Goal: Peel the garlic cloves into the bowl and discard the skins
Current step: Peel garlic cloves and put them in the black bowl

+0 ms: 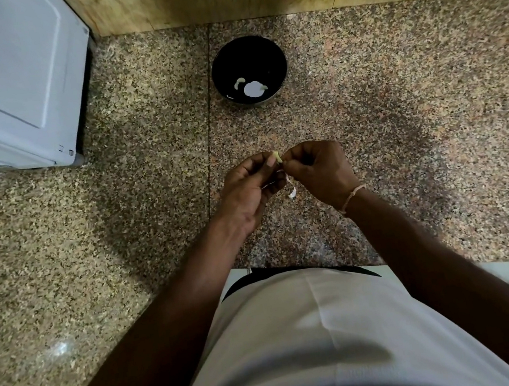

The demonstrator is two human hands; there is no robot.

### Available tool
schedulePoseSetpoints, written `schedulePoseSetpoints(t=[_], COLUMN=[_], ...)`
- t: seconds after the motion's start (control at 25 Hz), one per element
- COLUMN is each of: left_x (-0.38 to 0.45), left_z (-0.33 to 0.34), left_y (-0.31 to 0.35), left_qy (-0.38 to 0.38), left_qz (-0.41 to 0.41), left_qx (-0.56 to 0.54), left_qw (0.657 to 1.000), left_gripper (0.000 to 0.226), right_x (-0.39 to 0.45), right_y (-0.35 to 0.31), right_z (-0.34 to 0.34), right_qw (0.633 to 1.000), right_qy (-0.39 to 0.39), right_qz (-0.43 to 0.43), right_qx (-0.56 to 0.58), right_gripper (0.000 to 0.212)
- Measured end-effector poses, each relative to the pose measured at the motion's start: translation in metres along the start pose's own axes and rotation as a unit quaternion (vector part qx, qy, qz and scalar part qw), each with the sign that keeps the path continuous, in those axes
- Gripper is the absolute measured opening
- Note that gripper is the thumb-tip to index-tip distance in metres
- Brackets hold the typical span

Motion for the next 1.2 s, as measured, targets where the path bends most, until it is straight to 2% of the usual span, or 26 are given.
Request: schedulePoseSetpoints(t=[0.24,0.36,0.48,0.68,0.84,1.2], left_x=[0.002,0.001,0.001,0.001,0.001,-0.004], left_z=[0.002,0.007,0.008,0.006,0.008,0.013], left_y=[0.000,0.001,0.002,0.000,0.000,-0.001], left_qy=[0.000,-0.005,-0.007,-0.009,-0.013,-0.029], left_qz=[-0.013,-0.022,-0.028,-0.034,-0.030,-0.029], left_qx=[-0.024,-0.038,-0.041,-0.035,-0.033,-0.047], left_qw=[1.000,0.999,0.999,0.999,0.999,0.998], left_gripper=[0.020,0.010,0.009,0.009,0.010,0.022], right_x=[0.002,0.003,0.004,0.002,0.000,-0.004], right_y=[-0.006,-0.005,-0.001,0.002,-0.005,-0.009], right_z=[-0.001,-0.003,-0.002,0.003,0.001,-0.001], right_qw=[1.000,1.000,0.999,1.000,0.998,0.995], right_qy=[0.004,0.007,0.011,0.023,0.045,0.067], right_qz=[-0.012,-0.011,-0.002,-0.003,-0.038,-0.054], right_qx=[0.015,0.027,0.036,0.020,-0.027,-0.055], right_gripper=[0.014,0.011,0.009,0.011,0.002,0.005])
Point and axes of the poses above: each hand's wrist, its own x-axis towards the middle knuckle, its own z-axis out of the palm, y = z × x, the point moved 9 cm from there along x, towards the middle knuckle, and after that the axes turned 5 degrees about -x, right-handed, at the moved point
